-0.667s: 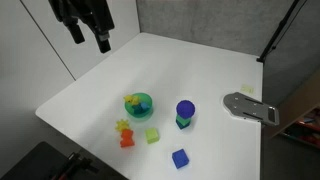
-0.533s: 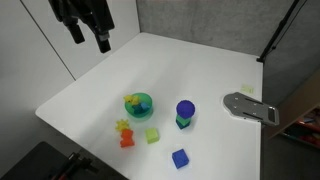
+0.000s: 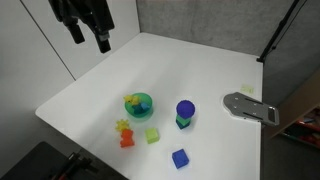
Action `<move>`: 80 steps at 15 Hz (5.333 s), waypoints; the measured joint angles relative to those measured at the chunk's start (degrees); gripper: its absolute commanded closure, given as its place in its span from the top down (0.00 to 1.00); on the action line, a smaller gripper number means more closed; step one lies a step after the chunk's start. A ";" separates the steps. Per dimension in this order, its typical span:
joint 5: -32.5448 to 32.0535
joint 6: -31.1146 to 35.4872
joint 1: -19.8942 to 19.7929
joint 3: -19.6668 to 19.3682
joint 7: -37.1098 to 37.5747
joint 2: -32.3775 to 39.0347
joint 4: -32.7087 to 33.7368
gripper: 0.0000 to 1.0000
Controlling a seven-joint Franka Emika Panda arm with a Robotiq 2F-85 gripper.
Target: Pick up the yellow toy from the table and put it on the lime green block
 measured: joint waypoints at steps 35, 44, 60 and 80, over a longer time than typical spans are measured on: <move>1.67 20.44 1.97 0.27 0.07 26.04 3.01 1.00; 0.89 28.19 1.49 -1.53 -1.60 37.66 4.04 1.00; 3.41 29.86 2.13 1.97 -8.82 39.28 -0.87 1.00; 8.66 52.03 2.70 6.00 -10.35 54.83 -4.92 1.00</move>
